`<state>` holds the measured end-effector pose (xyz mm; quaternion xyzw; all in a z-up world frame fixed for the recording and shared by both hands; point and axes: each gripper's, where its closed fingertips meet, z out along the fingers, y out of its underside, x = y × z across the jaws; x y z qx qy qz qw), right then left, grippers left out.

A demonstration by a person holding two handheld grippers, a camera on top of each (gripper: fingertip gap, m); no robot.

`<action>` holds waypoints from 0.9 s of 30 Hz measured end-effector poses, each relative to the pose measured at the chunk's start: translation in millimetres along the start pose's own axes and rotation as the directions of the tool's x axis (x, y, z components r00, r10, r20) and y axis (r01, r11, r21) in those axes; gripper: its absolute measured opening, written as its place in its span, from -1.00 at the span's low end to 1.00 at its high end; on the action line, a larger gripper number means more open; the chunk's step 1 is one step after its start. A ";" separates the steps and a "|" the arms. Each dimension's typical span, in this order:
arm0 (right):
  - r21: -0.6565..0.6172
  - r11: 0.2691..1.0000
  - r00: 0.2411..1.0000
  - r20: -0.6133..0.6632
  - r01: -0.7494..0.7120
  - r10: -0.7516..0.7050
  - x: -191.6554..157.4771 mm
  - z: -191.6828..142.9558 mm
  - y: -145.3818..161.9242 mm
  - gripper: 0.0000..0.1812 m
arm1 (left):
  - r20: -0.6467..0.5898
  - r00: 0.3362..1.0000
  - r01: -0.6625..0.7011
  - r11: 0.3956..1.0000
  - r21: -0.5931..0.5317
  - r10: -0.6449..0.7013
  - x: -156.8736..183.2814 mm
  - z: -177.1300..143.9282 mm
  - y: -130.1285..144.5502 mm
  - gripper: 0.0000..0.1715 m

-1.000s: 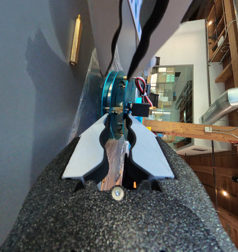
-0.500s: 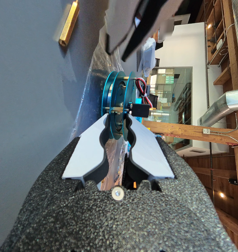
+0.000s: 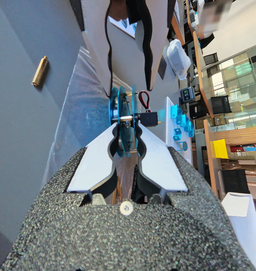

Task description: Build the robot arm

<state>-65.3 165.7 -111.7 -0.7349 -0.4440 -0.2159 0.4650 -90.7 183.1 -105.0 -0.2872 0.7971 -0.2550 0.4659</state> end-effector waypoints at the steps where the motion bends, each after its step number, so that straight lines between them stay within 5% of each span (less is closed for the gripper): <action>1: 0.005 1.000 1.000 0.013 -0.012 0.012 1.3 0.2 0.1 -0.78 | -0.026 1.000 0.009 1.000 0.011 -0.009 -1.8 0.6 -1.9 -0.44; 12: 0.004 1.000 0.997 0.074 -0.022 0.022 7.5 -0.5 2.1 -0.77 | -0.171 0.984 -0.059 0.998 -0.035 0.052 -1.5 12.4 1.6 -0.65; 18: 0.009 0.999 0.993 0.111 -0.032 0.031 12.2 -3.0 5.5 -0.77 | -0.182 0.983 0.031 0.999 0.023 -0.026 -8.7 -1.0 -4.0 -0.38; 21: 0.013 0.999 0.990 0.132 -0.042 0.040 15.7 -1.4 3.3 -0.78 | -0.151 0.988 -0.033 0.999 -0.025 0.029 2.4 14.0 11.0 -0.26; 27: 0.030 0.999 0.986 0.161 -0.033 0.028 19.6 3.7 -3.2 -0.77 | -0.001 0.986 -0.166 0.986 -0.031 0.166 -10.7 32.5 16.9 -0.57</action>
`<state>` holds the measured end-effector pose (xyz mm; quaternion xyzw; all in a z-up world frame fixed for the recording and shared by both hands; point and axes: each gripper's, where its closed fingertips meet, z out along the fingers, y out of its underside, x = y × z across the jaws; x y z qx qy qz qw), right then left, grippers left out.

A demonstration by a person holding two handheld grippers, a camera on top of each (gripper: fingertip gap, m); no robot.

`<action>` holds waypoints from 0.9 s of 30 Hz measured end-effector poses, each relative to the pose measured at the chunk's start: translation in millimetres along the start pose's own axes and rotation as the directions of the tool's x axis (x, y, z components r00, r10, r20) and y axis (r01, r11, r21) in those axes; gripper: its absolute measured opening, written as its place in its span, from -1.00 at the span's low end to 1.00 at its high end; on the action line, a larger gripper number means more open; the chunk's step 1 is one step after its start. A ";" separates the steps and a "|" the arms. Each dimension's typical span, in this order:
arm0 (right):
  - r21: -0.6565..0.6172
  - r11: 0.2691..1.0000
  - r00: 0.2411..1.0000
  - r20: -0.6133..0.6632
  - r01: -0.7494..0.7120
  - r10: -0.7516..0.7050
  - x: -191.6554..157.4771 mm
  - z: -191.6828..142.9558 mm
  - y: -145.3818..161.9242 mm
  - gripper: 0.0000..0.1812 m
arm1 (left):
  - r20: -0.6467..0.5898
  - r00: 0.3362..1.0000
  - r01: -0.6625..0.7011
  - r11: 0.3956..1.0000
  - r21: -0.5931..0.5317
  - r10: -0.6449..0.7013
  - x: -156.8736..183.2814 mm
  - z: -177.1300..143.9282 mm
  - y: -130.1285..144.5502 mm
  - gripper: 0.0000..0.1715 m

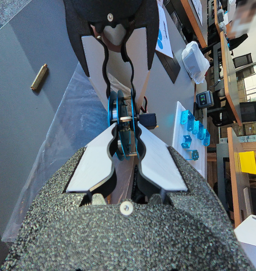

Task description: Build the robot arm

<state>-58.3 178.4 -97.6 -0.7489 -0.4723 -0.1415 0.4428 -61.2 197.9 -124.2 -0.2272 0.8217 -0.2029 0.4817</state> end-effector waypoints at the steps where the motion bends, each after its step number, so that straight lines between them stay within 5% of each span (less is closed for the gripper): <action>1: 0.017 1.000 1.000 -0.001 -0.007 0.007 0.1 -0.3 0.0 -0.76 | -0.008 1.000 0.012 1.000 0.008 -0.012 -0.3 -0.1 -0.1 -0.57; 7: 0.133 0.976 0.983 0.081 -0.172 0.162 7.4 -11.3 9.6 -0.44 | -0.035 0.999 0.006 0.999 0.047 -0.005 0.4 0.1 -1.0 -0.57; 8: 0.154 0.967 0.974 0.131 -0.202 0.182 5.2 -15.9 8.7 -0.27 | -0.037 0.999 0.012 0.999 0.053 -0.010 -0.5 -0.3 -0.3 -0.57; 10: 0.114 0.976 0.971 0.174 -0.186 0.165 -2.6 -12.6 18.7 -0.31 | -0.049 0.998 0.041 0.997 0.068 -0.038 -2.8 -1.4 1.7 -0.57; 15: 0.108 0.993 0.998 0.027 -0.054 0.051 4.9 8.8 15.2 -0.60 | -0.073 0.995 0.077 0.992 0.101 -0.070 -6.6 -1.4 2.7 -0.58; 27: 0.026 1.000 1.000 0.025 -0.008 0.007 8.3 12.7 13.9 -0.66 | -0.074 0.994 0.084 0.991 0.100 -0.076 -9.4 -2.0 6.4 -0.60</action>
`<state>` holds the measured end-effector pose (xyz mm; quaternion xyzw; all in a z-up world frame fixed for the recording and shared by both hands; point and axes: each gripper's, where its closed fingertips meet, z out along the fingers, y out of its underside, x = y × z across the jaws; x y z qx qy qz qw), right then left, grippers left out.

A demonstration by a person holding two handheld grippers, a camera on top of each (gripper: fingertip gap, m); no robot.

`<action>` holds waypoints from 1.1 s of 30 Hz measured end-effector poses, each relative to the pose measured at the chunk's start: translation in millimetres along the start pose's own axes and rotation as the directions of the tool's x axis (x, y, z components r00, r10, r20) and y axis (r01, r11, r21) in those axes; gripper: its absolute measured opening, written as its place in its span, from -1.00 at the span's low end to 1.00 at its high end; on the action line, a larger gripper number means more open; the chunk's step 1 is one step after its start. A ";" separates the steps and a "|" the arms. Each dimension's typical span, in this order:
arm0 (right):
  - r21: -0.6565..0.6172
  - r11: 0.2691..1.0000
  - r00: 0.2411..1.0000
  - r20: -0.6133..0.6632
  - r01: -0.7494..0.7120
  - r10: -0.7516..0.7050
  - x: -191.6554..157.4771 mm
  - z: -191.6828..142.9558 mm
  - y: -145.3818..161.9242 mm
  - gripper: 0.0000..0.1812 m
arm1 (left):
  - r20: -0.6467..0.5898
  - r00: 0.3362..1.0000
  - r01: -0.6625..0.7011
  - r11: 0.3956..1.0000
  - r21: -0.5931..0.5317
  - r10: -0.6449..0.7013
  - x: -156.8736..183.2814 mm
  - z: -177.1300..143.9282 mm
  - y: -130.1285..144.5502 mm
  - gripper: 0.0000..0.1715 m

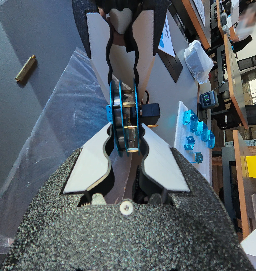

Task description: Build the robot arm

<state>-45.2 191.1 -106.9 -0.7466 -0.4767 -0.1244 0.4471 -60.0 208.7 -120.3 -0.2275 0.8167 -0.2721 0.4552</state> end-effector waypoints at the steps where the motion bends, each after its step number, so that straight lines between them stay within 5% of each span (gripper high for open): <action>1: -0.005 1.000 1.000 -0.003 0.010 -0.010 -0.2 0.0 0.0 -0.67 | 0.001 1.000 -0.002 1.000 -0.001 0.002 0.3 0.1 0.0 -0.60; 10: 0.053 0.999 0.999 -0.041 0.003 0.000 -4.4 -1.1 -16.4 -0.61 | 0.000 1.000 0.000 1.000 -0.008 0.000 4.6 -0.1 -3.0 -0.60; 19: 0.027 0.999 0.999 -0.017 -0.027 0.028 -2.1 -1.9 -20.2 -0.62 | 0.166 0.984 -0.071 0.997 -0.005 0.071 -0.1 -4.6 -9.8 -0.51; 33: 0.033 0.999 0.999 -0.007 0.035 -0.035 -10.4 -0.5 -26.3 -0.66 | 0.100 0.993 -0.060 0.998 0.020 0.058 9.4 -3.6 -10.3 -0.62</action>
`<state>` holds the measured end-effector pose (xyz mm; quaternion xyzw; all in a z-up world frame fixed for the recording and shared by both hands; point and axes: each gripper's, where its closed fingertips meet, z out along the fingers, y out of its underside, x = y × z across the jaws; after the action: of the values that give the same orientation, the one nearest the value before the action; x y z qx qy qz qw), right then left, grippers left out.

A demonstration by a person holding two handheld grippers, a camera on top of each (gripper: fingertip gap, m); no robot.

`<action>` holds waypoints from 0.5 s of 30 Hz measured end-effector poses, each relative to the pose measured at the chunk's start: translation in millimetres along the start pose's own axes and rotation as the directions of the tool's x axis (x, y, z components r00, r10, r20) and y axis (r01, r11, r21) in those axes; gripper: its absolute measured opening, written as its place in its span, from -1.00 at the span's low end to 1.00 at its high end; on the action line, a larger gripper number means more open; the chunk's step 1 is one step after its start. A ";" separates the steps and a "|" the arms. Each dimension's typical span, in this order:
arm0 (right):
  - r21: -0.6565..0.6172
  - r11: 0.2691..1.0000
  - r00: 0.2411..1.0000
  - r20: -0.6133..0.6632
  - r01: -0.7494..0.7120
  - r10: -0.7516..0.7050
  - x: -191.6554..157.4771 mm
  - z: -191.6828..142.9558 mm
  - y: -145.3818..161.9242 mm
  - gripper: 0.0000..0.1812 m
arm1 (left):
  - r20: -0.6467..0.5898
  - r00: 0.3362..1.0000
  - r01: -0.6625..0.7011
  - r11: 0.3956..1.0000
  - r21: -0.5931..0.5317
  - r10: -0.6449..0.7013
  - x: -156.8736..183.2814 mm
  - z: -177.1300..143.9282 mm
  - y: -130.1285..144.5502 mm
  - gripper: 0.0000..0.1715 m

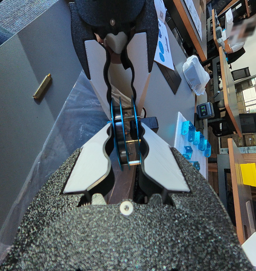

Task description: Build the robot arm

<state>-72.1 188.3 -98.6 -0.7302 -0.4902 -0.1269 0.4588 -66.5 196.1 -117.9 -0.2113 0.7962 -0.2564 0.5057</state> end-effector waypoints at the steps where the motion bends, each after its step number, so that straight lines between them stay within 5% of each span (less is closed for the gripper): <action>1: 0.002 1.000 1.000 0.000 -0.003 0.003 0.0 0.0 0.0 -0.66 | -0.001 1.000 0.003 1.000 0.002 -0.003 -0.1 0.1 0.0 -0.61; 9: 0.016 0.999 0.998 0.020 -0.052 0.052 5.6 -4.7 4.3 -0.66 | 0.010 0.994 0.110 0.991 0.073 -0.111 -9.4 -3.1 3.6 -0.47; 15: 0.035 0.996 0.996 0.028 -0.086 0.085 4.9 -11.8 9.0 -0.66 | -0.053 0.985 0.167 0.986 -0.008 -0.167 -6.0 -7.3 34.9 -0.46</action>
<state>-59.1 180.9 -93.9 -0.7436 -0.4668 -0.0883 0.4705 -73.5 228.2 -132.8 -0.2711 0.7895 -0.3019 0.4605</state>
